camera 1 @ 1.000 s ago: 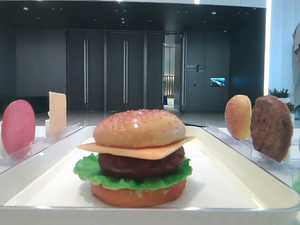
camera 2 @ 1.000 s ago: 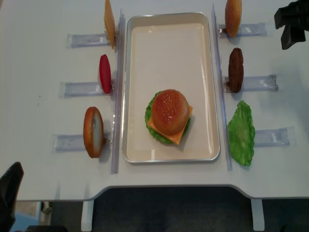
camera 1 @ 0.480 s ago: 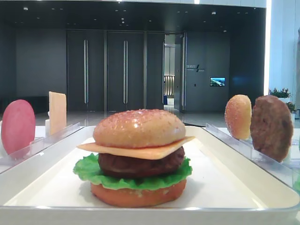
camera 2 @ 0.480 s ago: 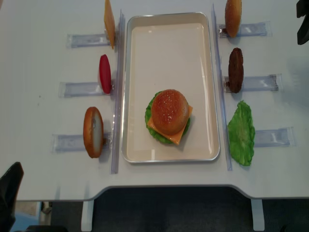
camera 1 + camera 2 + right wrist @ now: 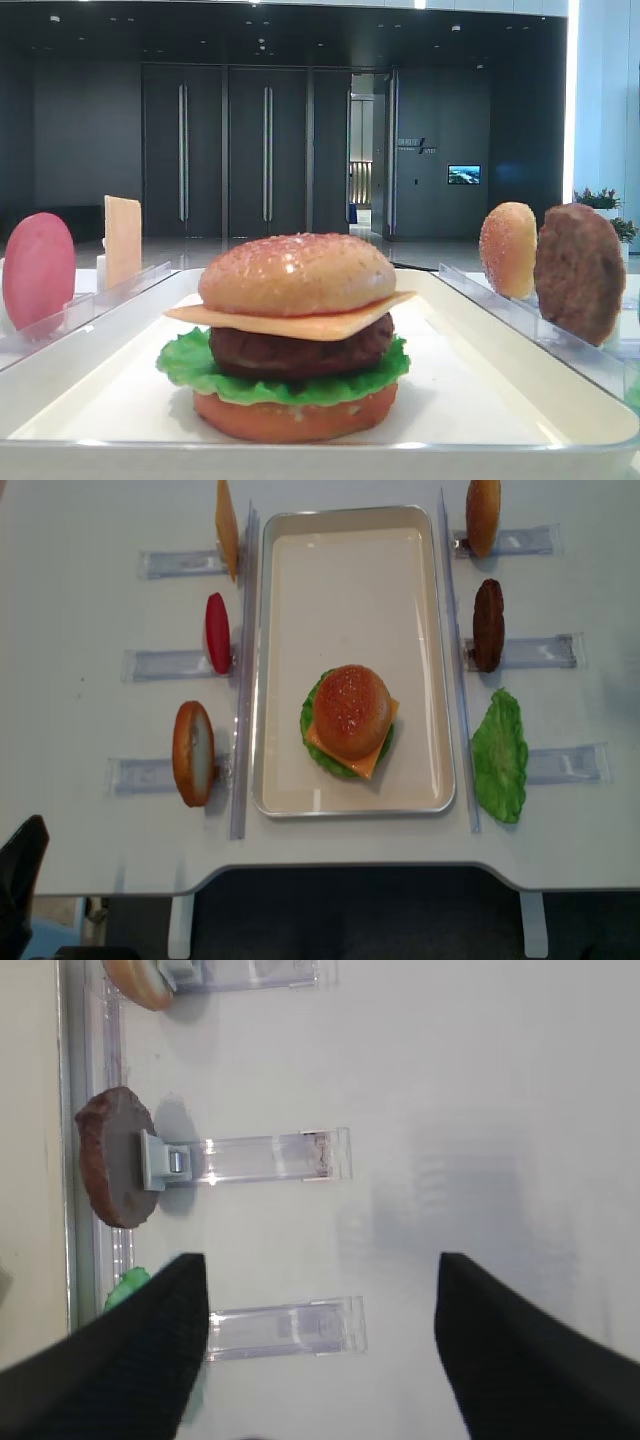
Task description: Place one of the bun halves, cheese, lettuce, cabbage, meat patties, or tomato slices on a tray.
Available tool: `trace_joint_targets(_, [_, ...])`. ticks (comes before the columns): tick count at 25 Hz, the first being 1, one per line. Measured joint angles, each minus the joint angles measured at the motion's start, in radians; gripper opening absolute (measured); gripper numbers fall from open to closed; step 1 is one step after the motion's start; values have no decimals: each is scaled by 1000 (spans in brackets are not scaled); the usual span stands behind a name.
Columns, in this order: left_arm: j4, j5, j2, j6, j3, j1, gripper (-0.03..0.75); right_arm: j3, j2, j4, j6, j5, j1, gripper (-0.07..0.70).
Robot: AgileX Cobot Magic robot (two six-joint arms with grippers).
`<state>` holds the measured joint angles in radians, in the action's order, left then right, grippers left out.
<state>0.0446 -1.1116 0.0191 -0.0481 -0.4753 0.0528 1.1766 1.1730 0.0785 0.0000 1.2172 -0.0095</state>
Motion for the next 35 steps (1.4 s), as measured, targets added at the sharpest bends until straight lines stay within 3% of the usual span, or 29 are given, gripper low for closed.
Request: trace_joint_targets(35, [0, 0, 0, 0, 0, 0, 641, -556, -858, -52, 0, 7, 0, 469])
